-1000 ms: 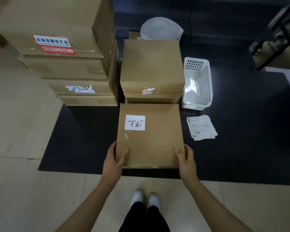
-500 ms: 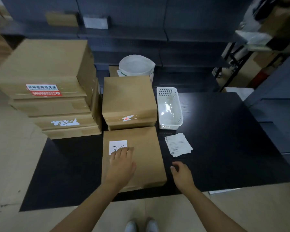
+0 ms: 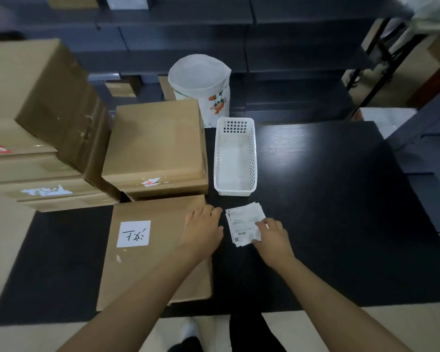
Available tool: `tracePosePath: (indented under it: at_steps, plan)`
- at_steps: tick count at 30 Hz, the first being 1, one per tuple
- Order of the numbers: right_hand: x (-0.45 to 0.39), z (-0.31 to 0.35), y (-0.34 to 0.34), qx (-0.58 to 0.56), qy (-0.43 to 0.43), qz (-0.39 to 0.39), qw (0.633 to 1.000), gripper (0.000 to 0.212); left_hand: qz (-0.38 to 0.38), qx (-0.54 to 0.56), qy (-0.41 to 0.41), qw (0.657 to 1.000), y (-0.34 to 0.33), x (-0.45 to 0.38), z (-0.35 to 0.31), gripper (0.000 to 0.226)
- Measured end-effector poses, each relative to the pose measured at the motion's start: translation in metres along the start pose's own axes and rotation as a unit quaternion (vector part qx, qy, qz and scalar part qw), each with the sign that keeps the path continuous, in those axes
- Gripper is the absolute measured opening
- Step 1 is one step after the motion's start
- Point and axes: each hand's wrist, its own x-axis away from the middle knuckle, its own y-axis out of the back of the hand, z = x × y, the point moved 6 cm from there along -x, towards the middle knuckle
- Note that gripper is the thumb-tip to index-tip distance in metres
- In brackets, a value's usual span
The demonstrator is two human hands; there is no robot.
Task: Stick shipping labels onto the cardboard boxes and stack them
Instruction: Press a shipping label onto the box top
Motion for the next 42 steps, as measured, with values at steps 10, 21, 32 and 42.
tracePosePath:
  at_steps: [10,21,32,42]
  plan:
    - [-0.052,-0.011,-0.022,0.103,0.160,0.098,0.977,0.077,0.006,0.029,0.009,1.000,-0.019,-0.040,-0.017,0.035]
    - [-0.058,-0.009,-0.014,0.109,0.176,0.085,0.975,0.067,0.034,0.025,0.003,0.999,-0.021,-0.056,-0.025,0.036]
    - [-0.045,-0.011,0.011,0.010,0.172,0.102,0.980,0.040,0.096,0.069,0.022,0.993,-0.020,-0.051,-0.025,0.032]
    - [-0.021,0.027,0.059,-0.115,0.251,-0.047,0.960,0.040,-0.021,0.265,0.139,0.954,0.013,-0.037,-0.003,0.010]
